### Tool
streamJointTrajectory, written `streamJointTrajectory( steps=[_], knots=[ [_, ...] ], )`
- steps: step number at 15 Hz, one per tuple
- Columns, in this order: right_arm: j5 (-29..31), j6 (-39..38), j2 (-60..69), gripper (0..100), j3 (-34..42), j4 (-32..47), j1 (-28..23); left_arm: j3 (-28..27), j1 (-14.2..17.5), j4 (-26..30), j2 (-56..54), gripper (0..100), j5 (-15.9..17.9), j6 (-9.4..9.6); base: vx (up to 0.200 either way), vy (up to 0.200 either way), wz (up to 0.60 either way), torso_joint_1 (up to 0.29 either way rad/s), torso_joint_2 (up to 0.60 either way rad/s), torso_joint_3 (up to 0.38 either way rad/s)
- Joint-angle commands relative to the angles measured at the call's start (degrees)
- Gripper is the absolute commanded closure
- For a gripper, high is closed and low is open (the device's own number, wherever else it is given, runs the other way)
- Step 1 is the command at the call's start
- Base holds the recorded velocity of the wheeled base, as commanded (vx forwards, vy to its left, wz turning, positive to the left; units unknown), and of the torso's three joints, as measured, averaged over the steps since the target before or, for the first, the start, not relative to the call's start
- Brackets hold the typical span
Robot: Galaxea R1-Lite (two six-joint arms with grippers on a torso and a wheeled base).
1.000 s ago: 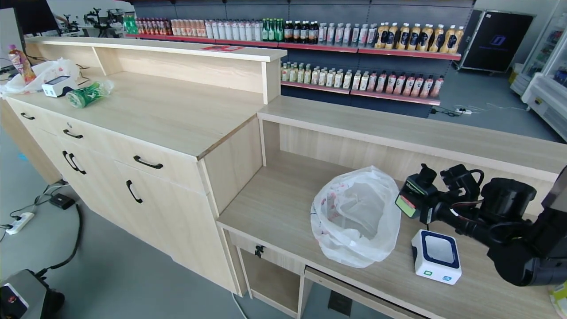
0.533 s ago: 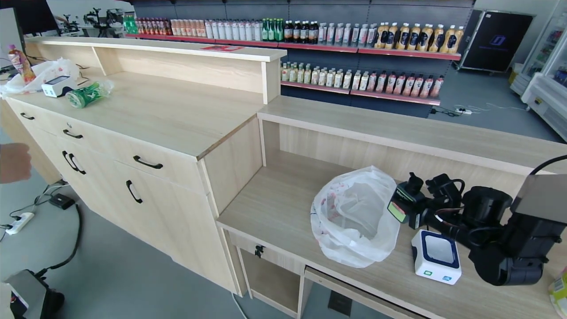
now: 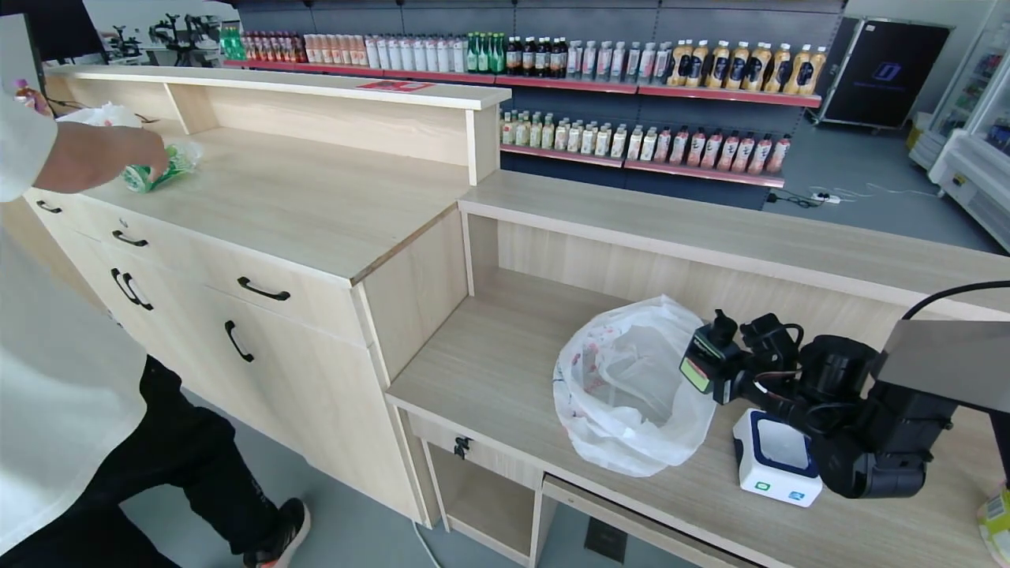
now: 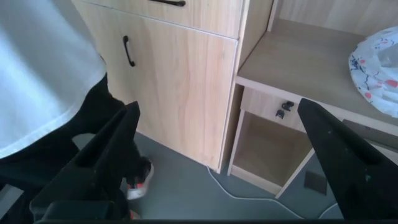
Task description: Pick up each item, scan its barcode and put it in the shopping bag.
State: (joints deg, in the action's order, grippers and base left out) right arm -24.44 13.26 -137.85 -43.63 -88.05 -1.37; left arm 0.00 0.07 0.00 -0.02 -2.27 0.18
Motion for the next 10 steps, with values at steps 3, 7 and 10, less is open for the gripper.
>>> streamJointTrajectory(
  steps=[3, 7, 10],
  knots=[
    [-2.36, 0.27, -3.04, 100, -1.37, -0.10, 0.13, 0.00, 0.01, 0.00, 0.02, 0, -0.02, -0.01, 0.000, 0.000, 0.00, 0.000, 0.00, 0.000],
    [-2.36, 0.54, -3.83, 100, -1.37, -0.28, 0.13, 0.00, 0.01, 0.00, 0.02, 0, -0.02, -0.01, 0.000, 0.000, 0.00, 0.000, 0.00, 0.000],
    [-2.45, 0.54, -4.71, 100, -2.34, -0.72, -0.04, 0.00, 0.01, 0.00, 0.02, 0, -0.02, -0.01, 0.000, 0.000, 0.00, 0.000, 0.00, 0.000]
  ],
)
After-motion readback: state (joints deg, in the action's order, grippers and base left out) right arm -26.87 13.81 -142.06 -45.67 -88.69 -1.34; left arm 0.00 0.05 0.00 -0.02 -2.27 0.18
